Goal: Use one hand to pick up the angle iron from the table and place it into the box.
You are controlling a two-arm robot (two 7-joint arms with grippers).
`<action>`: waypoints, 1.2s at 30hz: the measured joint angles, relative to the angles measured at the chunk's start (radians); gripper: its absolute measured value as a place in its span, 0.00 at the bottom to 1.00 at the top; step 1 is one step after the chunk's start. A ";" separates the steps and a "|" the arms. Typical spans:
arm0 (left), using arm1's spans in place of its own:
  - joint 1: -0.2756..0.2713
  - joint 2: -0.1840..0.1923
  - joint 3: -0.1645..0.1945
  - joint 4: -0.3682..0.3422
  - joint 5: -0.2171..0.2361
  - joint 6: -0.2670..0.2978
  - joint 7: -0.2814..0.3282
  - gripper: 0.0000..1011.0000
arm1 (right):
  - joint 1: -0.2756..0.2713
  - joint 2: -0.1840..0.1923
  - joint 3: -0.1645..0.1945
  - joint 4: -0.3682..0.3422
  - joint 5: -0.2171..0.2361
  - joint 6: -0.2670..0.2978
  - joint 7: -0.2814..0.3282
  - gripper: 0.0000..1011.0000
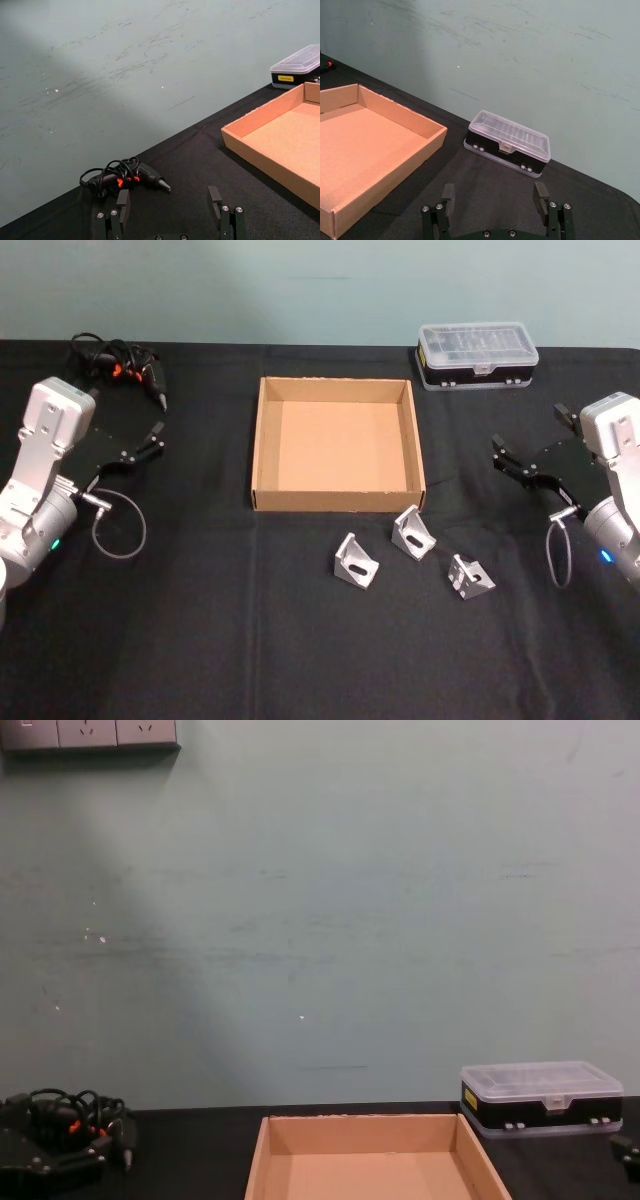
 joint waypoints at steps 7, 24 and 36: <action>0.000 0.000 0.000 0.000 0.000 0.000 0.000 1.00 | 0.000 0.000 0.000 0.000 0.000 0.000 0.000 0.99; 0.000 0.000 0.000 0.000 0.000 0.000 0.000 1.00 | 0.000 0.000 0.000 0.000 0.000 0.000 0.000 0.99; 0.000 0.000 0.000 0.000 0.000 0.000 0.000 1.00 | 0.000 0.000 0.000 0.000 0.000 0.000 0.000 0.99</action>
